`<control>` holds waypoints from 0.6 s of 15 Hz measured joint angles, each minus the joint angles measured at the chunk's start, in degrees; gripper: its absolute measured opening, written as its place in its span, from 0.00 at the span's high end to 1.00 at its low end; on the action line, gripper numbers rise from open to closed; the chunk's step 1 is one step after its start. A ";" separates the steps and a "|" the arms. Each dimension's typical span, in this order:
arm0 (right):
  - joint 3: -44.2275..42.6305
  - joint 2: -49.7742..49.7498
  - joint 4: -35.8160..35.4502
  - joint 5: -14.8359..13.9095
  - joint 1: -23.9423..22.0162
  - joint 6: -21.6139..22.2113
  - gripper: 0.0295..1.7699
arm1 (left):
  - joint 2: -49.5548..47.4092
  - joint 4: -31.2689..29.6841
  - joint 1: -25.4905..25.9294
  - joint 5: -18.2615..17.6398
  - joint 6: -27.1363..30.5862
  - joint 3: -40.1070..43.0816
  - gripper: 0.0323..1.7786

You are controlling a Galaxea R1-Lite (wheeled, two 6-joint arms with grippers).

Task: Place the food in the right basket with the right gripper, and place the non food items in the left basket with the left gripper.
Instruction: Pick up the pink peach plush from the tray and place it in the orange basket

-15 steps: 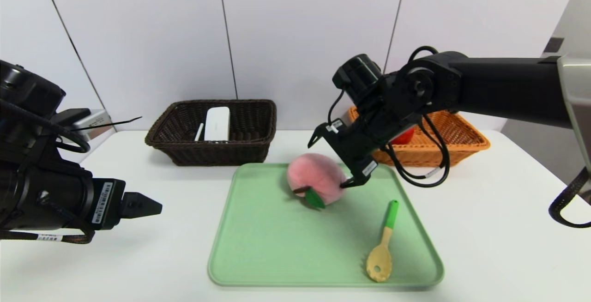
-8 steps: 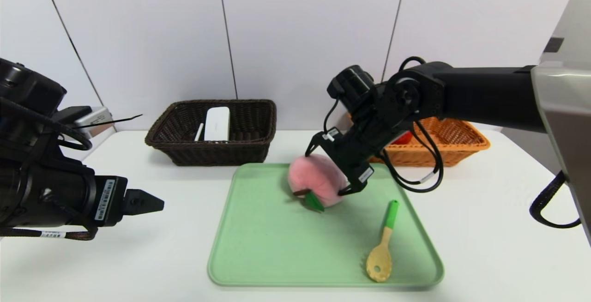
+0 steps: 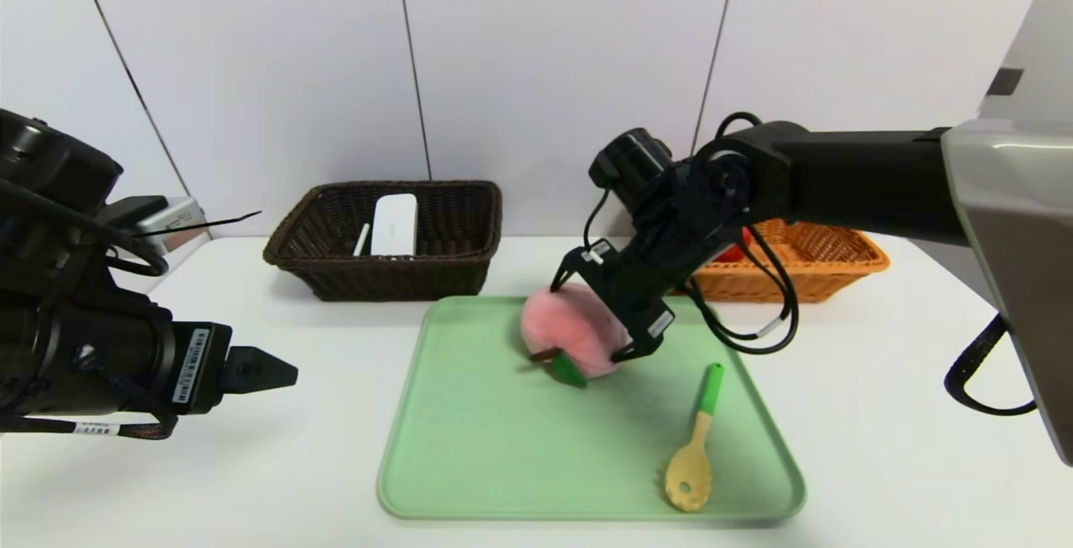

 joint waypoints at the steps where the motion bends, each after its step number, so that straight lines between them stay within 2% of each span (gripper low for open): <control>1: 0.00 0.11 0.10 0.04 0.01 0.00 0.04 | 0.00 -0.01 0.00 0.00 -0.02 0.00 0.05; 9: 0.01 0.63 0.18 0.52 0.01 -0.43 0.04 | 0.11 -0.06 0.06 -0.10 0.01 0.00 0.05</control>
